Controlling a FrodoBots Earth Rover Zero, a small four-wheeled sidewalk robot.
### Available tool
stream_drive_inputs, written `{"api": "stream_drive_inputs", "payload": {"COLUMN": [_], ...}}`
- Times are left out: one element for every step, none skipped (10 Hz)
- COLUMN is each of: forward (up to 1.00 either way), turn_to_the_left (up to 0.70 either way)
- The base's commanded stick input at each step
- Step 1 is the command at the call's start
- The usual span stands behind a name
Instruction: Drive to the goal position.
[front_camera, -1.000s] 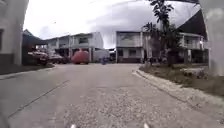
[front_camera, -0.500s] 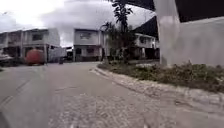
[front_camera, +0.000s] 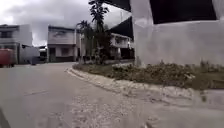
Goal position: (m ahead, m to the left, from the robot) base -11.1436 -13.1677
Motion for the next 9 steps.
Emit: {"api": "stream_drive_inputs", "payload": {"forward": [0.0,0.0,0.0,0.0,0.0,0.0,0.0,0.0,0.0], "turn_to_the_left": [-1.0,-1.0,-1.0,-1.0,-1.0,-1.0,-1.0,-1.0,-1.0]}}
